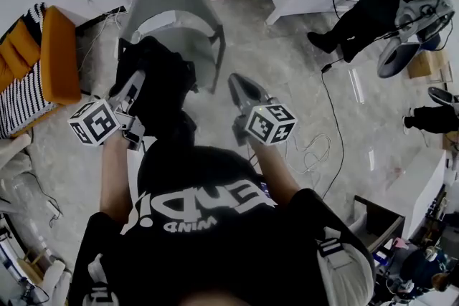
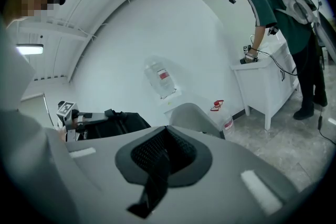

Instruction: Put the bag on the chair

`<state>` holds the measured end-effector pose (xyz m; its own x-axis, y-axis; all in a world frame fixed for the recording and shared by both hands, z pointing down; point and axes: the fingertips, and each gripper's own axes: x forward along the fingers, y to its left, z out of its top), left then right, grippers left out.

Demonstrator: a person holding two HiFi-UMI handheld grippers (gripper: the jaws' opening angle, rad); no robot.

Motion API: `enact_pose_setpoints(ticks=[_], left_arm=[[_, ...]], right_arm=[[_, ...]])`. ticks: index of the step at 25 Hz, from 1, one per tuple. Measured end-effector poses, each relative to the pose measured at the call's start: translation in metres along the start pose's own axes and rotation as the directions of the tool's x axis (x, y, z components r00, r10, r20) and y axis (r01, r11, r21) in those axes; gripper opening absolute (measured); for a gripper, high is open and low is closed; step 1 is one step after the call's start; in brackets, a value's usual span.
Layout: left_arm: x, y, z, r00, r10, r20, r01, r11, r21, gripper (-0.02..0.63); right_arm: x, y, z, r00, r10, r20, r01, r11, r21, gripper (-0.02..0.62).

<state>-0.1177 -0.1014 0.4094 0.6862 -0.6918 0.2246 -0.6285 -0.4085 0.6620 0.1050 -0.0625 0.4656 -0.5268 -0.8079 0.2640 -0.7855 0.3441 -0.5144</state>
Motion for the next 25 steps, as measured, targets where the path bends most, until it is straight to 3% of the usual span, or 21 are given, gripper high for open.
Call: enact_pose_setpoints(ticks=[12,25], left_arm=[[0.075,0.063,0.079,0.994,-0.052,-0.094,0.051,0.999,-0.007,0.067],[0.144,0.126,0.132,0.984,-0.079,-0.158,0.078,0.997,-0.009,0.067]], right_arm=[[0.110,-0.007,0.050,0.999,-0.038,0.000,0.038,0.999,0.023,0.000],[0.173,-0.028,0.075,0.992,-0.124,0.005,0.124,0.991,0.050,0.000]])
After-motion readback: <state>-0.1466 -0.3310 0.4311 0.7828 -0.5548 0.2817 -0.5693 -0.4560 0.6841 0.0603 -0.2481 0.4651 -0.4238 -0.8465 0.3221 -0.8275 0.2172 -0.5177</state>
